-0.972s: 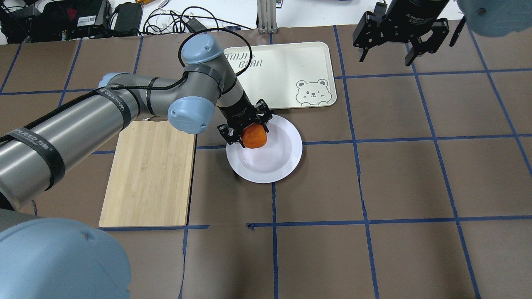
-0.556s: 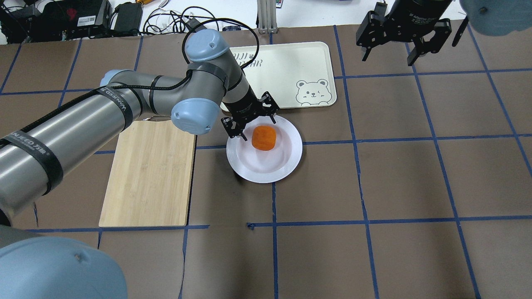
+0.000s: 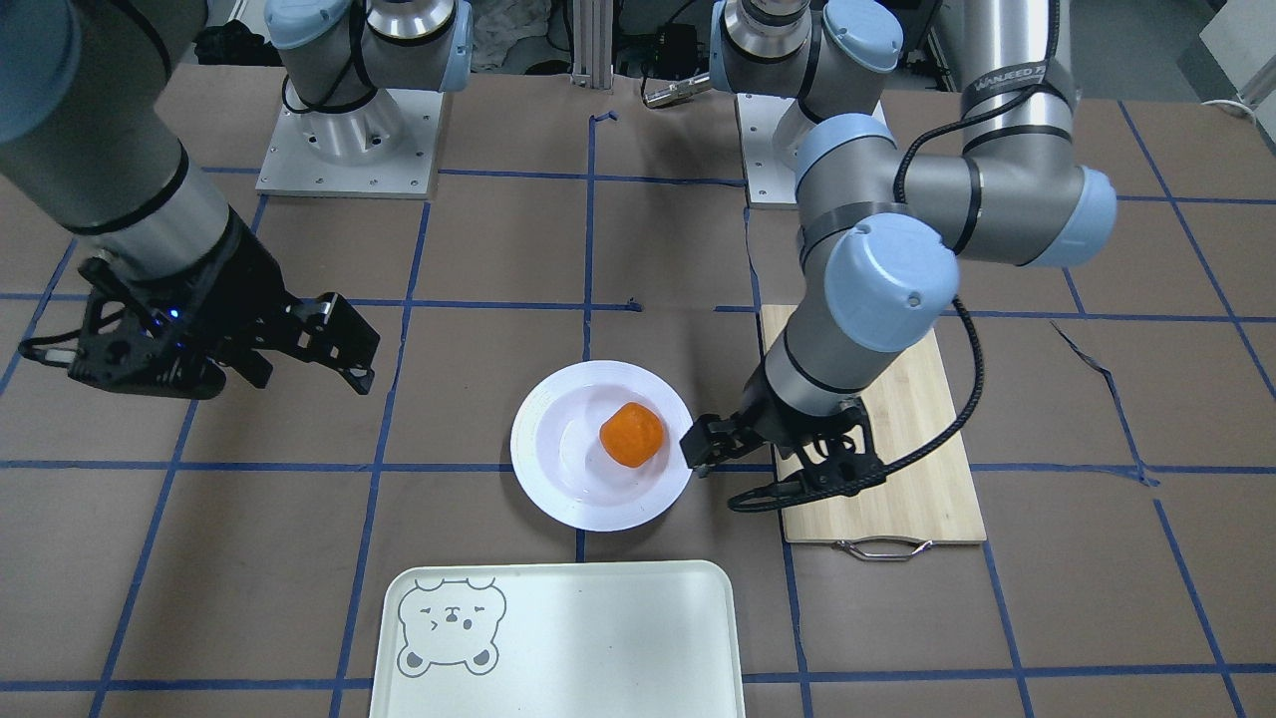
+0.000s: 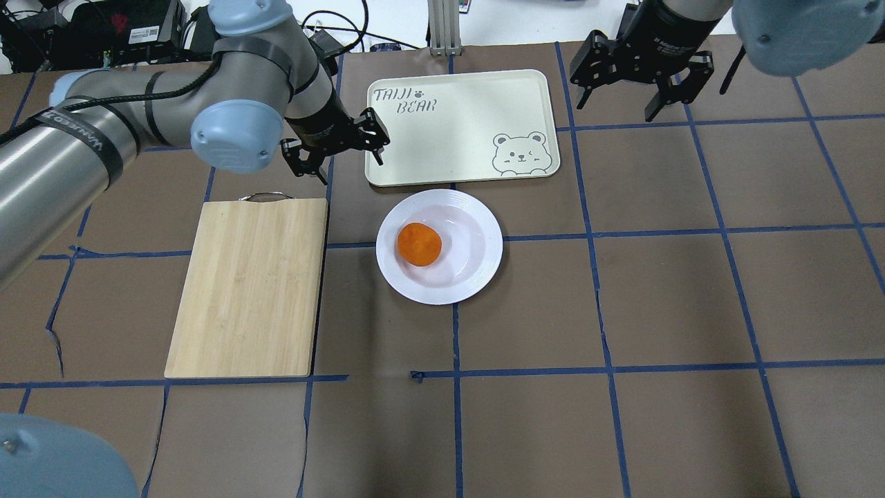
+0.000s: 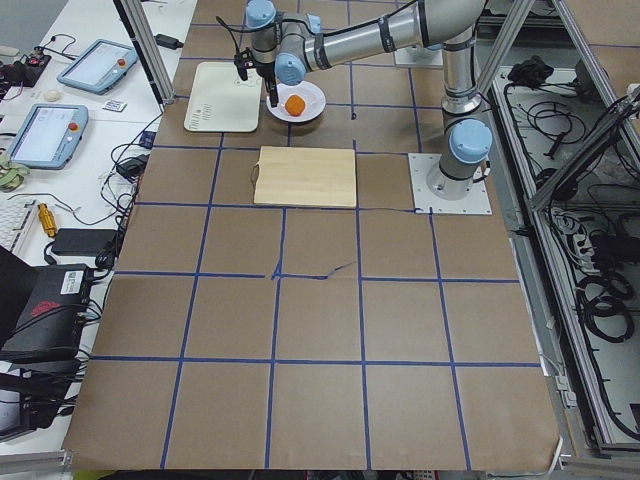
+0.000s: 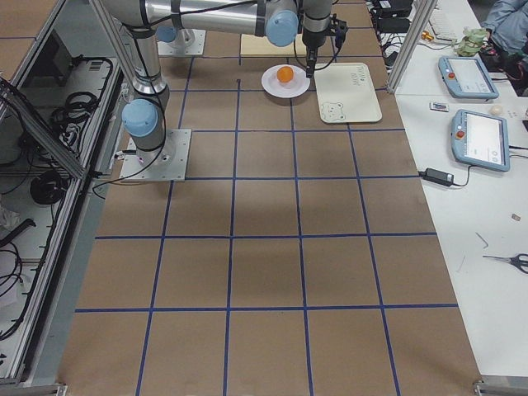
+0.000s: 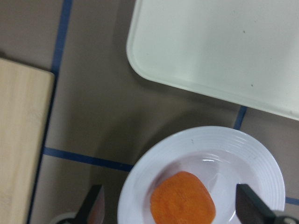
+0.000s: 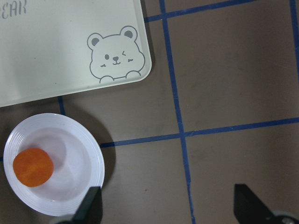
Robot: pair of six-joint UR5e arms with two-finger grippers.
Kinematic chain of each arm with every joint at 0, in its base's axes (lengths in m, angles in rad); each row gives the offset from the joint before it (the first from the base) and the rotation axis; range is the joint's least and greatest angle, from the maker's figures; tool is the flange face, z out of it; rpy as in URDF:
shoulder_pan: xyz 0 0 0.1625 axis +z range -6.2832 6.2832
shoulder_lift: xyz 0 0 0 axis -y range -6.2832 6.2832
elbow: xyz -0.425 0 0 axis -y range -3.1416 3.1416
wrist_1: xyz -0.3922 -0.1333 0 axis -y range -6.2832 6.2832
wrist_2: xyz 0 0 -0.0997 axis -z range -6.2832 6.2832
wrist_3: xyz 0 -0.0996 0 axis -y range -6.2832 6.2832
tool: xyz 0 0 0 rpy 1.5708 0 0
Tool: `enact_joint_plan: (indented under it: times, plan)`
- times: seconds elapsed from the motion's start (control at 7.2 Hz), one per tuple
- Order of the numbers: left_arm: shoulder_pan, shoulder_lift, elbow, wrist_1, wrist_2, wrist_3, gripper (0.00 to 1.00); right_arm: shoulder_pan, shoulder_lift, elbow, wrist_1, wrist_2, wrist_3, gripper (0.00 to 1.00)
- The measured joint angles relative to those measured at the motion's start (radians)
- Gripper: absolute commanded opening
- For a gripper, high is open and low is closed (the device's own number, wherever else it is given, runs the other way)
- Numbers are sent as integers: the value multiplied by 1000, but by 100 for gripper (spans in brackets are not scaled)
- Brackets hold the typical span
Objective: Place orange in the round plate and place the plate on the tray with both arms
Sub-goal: 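Withdraw the left gripper while the right gripper reaches to the plate rim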
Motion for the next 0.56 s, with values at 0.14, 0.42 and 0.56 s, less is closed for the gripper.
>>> enact_joint_plan:
  times: [0.14, 0.42, 0.56]
  plan:
    - [44, 23, 2, -25, 2, 45, 100, 3, 44, 23, -59, 48, 8, 100]
    - [119, 53, 6, -33, 6, 116, 100, 29, 104, 101, -184, 140, 24, 100]
    - [145, 67, 8, -34, 11, 127, 100, 62, 127, 170, -283, 179, 41, 100]
